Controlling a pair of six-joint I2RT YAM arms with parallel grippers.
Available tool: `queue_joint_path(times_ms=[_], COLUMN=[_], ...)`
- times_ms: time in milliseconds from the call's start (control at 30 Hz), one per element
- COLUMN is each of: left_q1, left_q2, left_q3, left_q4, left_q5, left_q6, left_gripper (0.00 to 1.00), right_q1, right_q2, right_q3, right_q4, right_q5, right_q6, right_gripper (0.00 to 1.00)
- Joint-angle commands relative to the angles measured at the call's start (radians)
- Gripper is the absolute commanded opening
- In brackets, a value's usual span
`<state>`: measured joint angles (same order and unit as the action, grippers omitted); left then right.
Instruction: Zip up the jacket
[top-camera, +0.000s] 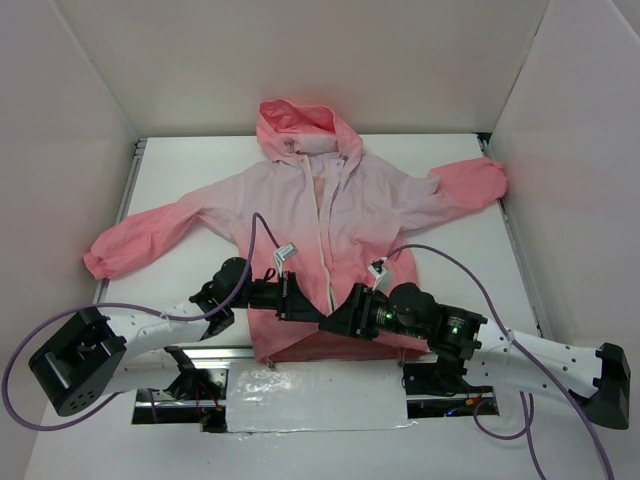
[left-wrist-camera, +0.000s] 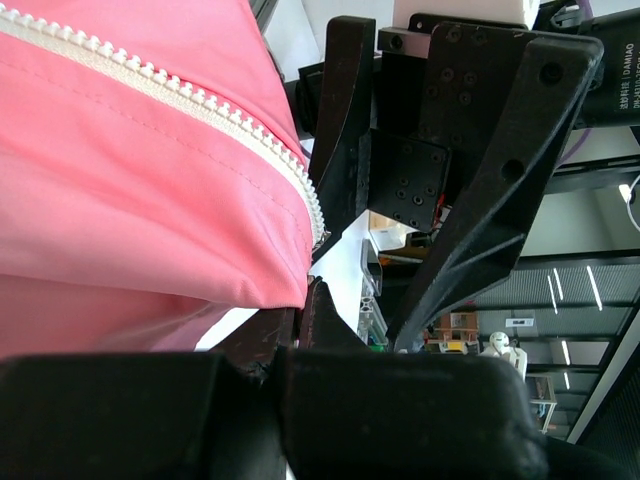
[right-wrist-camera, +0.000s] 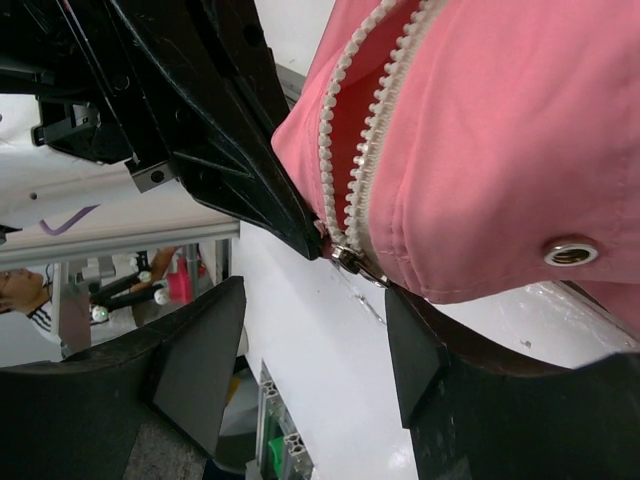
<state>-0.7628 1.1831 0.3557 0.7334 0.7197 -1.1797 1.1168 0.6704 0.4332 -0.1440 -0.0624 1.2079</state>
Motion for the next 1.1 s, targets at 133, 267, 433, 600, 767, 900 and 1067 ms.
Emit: queue_joint_path(times_ms=[133, 267, 433, 600, 767, 900, 1067], left_q1=[-0.004, -0.004, -0.004, -0.004, -0.004, -0.004, -0.004], left_q2=[0.012, 0.013, 0.009, 0.012, 0.013, 0.007, 0.006], left_q3=[0.035, 0.032, 0.028, 0.023, 0.017, 0.014, 0.003], left_q4=[0.084, 0.092, 0.095, 0.106, 0.116, 0.106, 0.11], left_q5=[0.038, 0.04, 0.04, 0.04, 0.04, 0.037, 0.034], left_q6=[0.005, -0.001, -0.003, -0.009, -0.017, -0.008, -0.009], left_gripper=[0.0, 0.0, 0.0, 0.0, 0.0, 0.0, 0.0], right_q1=[0.011, 0.009, 0.009, 0.009, 0.009, 0.009, 0.009], right_q2=[-0.022, -0.038, -0.074, -0.097, -0.083, -0.087, -0.106], right_q3=[-0.016, -0.036, -0.057, -0.079, -0.085, -0.079, -0.08], right_q4=[0.038, 0.061, 0.075, 0.106, 0.141, 0.141, 0.138], right_q5=[0.061, 0.073, 0.099, 0.102, 0.084, 0.081, 0.087], right_q6=[0.01, 0.021, 0.024, 0.031, 0.03, 0.025, 0.025], right_gripper=[0.63, 0.61, 0.57, 0.56, 0.55, 0.49, 0.47])
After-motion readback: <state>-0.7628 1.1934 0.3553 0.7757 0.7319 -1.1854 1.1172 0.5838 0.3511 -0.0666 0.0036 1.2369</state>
